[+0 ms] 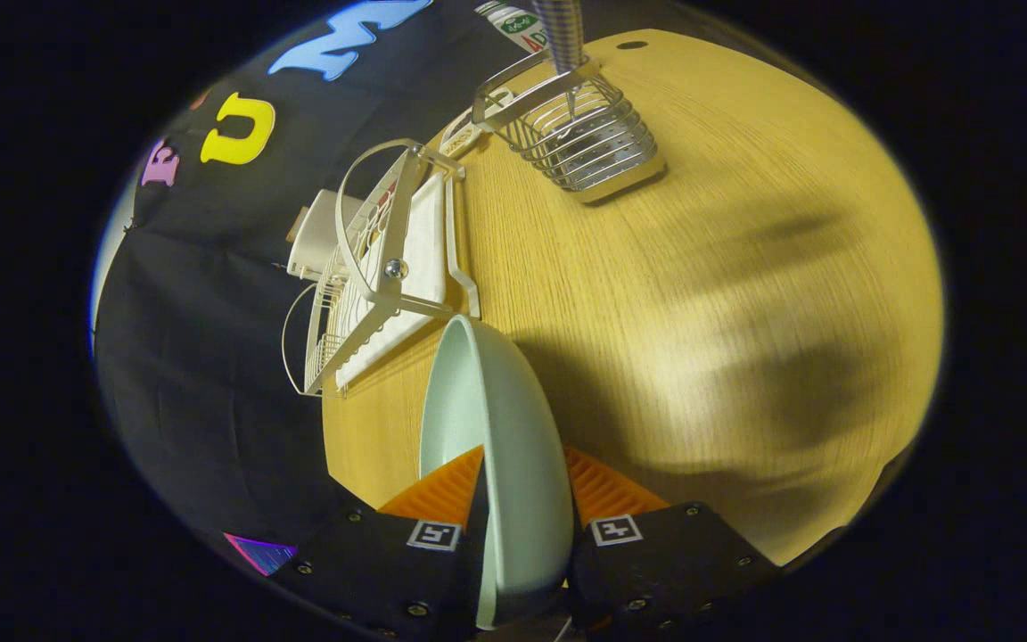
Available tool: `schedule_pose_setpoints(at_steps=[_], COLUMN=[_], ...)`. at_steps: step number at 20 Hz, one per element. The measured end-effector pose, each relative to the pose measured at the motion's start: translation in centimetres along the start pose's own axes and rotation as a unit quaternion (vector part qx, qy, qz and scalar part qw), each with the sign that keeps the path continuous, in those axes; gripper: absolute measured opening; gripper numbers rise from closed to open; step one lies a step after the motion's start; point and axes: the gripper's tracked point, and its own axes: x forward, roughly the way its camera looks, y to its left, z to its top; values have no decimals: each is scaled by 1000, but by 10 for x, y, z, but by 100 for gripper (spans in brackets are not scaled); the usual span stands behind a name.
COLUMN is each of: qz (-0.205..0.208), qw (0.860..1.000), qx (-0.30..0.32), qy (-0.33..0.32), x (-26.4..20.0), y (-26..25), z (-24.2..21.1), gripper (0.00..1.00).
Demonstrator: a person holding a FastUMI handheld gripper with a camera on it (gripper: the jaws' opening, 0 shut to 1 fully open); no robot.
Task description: Take the plate from the dish rack, then take the spoon from the basket and place it into the plate.
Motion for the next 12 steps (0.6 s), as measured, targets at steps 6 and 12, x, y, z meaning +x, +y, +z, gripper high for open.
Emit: schedule_pose_setpoints(at_steps=[6, 12], qz=[15, -25], qw=[999, 998], qx=[36, 5], qy=[-16, -59], x=[-2, -28], y=[-13, -38], z=[4, 25], gripper=[41, 41])
